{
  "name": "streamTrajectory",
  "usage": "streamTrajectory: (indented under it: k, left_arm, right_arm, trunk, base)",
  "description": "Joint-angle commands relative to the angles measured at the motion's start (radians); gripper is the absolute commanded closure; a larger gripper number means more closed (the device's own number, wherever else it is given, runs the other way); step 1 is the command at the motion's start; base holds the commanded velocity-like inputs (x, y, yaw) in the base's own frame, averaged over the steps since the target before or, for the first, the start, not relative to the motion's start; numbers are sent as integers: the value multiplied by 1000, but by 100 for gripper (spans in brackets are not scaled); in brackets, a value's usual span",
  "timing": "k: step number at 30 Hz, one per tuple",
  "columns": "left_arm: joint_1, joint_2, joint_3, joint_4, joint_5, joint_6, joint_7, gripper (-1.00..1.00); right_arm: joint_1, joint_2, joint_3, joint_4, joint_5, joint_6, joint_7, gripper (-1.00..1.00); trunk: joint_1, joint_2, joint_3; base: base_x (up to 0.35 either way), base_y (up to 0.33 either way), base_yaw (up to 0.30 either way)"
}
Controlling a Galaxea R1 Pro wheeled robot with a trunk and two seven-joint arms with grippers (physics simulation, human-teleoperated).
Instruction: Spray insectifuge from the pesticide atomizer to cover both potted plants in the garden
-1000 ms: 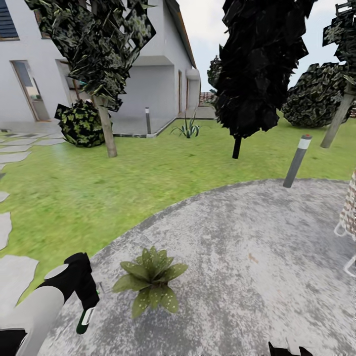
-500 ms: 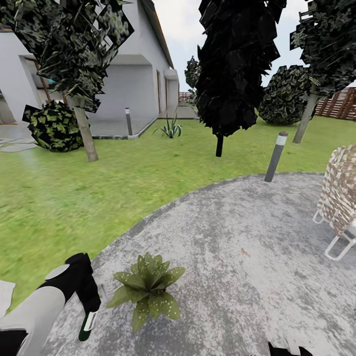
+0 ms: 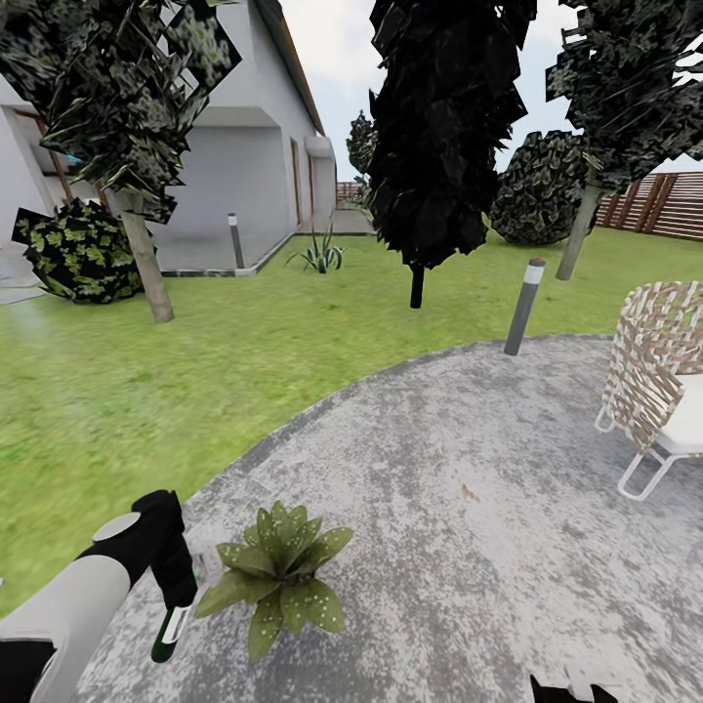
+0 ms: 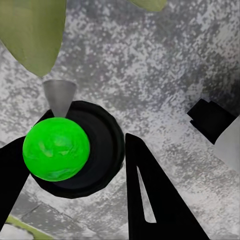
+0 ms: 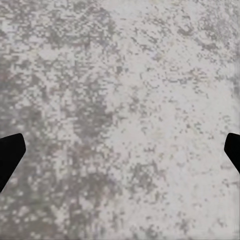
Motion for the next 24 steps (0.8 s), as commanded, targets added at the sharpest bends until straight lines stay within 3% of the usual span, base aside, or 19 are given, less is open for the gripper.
streamTrajectory:
  k: [1, 5, 11, 19, 24]
  left_arm:
    - [1, 1, -6, -1, 1, 10, -5, 100]
    - [2, 5, -5, 2, 3, 12, -4, 100]
    - [-1, 6, -3, -1, 4, 14, -5, 100]
    - [-4, -2, -4, -2, 4, 15, -3, 100]
    - [0, -4, -3, -2, 4, 16, -3, 100]
  right_arm:
    - [-1, 0, -9, -1, 6, -5, 8, -100]
    - [-1, -1, -9, -1, 8, -5, 8, -100]
    - [-1, 1, -9, -1, 5, -5, 7, -100]
    - [-1, 1, -9, -1, 4, -3, 7, -100]
    - [-1, 1, -9, -1, 4, -3, 7, -100]
  trunk:
    - [0, 0, -1]
    - [0, 0, -1]
    - [0, 0, 0]
    - [0, 0, 6]
    - [0, 0, 10]
  base:
    - [0, 0, 0]
    - [0, 42, 0]
    - [-37, 267, -28]
    - [-165, 282, -211]
    - [-98, 107, -225]
